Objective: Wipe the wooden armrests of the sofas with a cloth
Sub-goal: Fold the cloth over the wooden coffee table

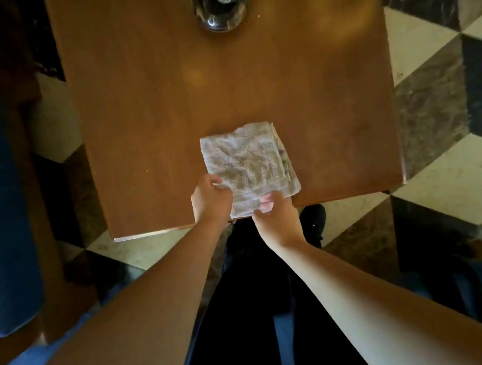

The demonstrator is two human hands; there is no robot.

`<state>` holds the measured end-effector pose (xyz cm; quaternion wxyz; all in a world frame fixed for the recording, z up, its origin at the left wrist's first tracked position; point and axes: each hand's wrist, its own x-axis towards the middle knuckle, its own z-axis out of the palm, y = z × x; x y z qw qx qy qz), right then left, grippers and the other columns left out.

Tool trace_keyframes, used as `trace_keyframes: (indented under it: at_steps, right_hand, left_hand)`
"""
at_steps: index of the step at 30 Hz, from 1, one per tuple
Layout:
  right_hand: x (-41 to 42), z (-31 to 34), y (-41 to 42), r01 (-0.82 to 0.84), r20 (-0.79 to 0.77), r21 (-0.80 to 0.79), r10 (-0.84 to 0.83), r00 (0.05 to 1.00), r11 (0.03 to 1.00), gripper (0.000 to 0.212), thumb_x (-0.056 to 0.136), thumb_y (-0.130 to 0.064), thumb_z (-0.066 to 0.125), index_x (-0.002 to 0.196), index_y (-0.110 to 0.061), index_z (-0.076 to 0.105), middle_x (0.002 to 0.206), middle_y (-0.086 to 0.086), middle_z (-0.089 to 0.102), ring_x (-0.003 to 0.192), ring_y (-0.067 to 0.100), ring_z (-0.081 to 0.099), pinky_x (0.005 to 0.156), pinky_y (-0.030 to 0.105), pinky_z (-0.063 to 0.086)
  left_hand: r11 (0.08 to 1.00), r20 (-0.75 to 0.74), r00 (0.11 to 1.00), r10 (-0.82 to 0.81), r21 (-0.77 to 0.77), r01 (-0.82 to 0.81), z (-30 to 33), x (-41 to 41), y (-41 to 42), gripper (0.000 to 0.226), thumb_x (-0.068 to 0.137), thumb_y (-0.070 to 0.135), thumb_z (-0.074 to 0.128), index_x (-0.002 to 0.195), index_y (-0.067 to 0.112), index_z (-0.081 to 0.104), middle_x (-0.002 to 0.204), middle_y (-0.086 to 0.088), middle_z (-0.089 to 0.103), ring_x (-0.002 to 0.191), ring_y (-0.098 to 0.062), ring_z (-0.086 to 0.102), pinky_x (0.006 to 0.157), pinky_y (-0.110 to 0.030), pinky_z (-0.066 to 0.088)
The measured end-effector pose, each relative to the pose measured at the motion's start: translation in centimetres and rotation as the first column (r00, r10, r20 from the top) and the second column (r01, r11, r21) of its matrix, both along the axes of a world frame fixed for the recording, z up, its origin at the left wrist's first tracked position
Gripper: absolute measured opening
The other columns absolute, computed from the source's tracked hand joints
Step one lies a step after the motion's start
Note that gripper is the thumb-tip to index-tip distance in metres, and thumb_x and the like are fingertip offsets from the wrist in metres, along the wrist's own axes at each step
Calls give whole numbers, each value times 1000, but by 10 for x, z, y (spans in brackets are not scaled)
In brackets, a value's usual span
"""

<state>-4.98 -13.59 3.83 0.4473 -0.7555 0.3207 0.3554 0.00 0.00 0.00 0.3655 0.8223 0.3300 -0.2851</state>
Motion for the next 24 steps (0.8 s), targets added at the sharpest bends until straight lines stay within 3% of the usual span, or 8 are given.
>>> trace_keyframes:
  at_steps: [3,6,7,11,13,16,19,24]
  right_hand:
    - [6,-22,6,208,-75,63,-203,976,976,10,98,-16,54,102,-21,62,79,1,69,58,11,68,59,38,62]
    - [-2,-39,8,296,-141,85,-283,949,951,6,102,-25,55,98,-27,60,77,3,68,39,4,58,44,22,49]
    - [-7,-44,7,316,-159,82,-300,940,945,5,102,-27,56,101,-26,61,81,3,68,38,2,58,43,19,46]
    - [-19,-52,6,364,-242,67,-339,909,929,11,103,-26,54,111,-21,60,90,3,69,46,4,62,51,23,49]
    - [-21,-51,3,417,-260,65,-388,884,907,14,102,-23,52,113,-18,59,94,4,69,58,9,65,55,25,51]
    - [-18,-45,-6,448,-266,68,-416,870,892,15,102,-22,51,114,-16,56,96,4,69,70,13,67,56,25,53]
    - [-10,-32,-19,431,-264,97,-395,880,897,17,98,-18,49,94,-2,52,85,4,66,70,16,64,60,28,55]
    - [10,33,-55,612,-255,183,-564,785,770,19,99,-33,56,90,-17,56,76,-2,56,69,16,57,60,29,51]
  left_hand:
    - [980,118,973,196,23,-200,-8,20,3,26,84,7,58,104,24,59,84,13,60,68,-7,58,55,-26,44]
    - [954,84,953,293,46,-297,-22,36,7,29,84,19,69,111,12,63,87,-5,66,75,-28,64,64,-40,53]
    - [954,44,955,294,40,-296,-28,40,7,29,82,23,72,106,8,66,84,-14,65,73,-38,61,61,-42,51]
    - [911,-65,910,409,-21,-411,-39,47,2,24,74,24,83,78,10,64,74,-4,64,63,-23,55,60,-28,44]
    - [885,-149,878,456,-33,-465,-39,51,-1,26,72,23,86,81,11,66,77,0,65,63,-19,56,58,-25,43]
    - [943,-154,935,320,-38,-329,-26,55,-11,21,74,20,81,81,16,62,75,3,60,68,-17,55,57,-25,41]
    - [986,-56,984,168,11,-167,-3,51,-25,14,80,15,68,85,16,55,74,4,54,66,-18,50,52,-26,37]
    - [990,181,976,-121,-53,133,84,40,-84,10,85,14,60,95,13,56,81,0,61,73,-18,56,63,-32,45]
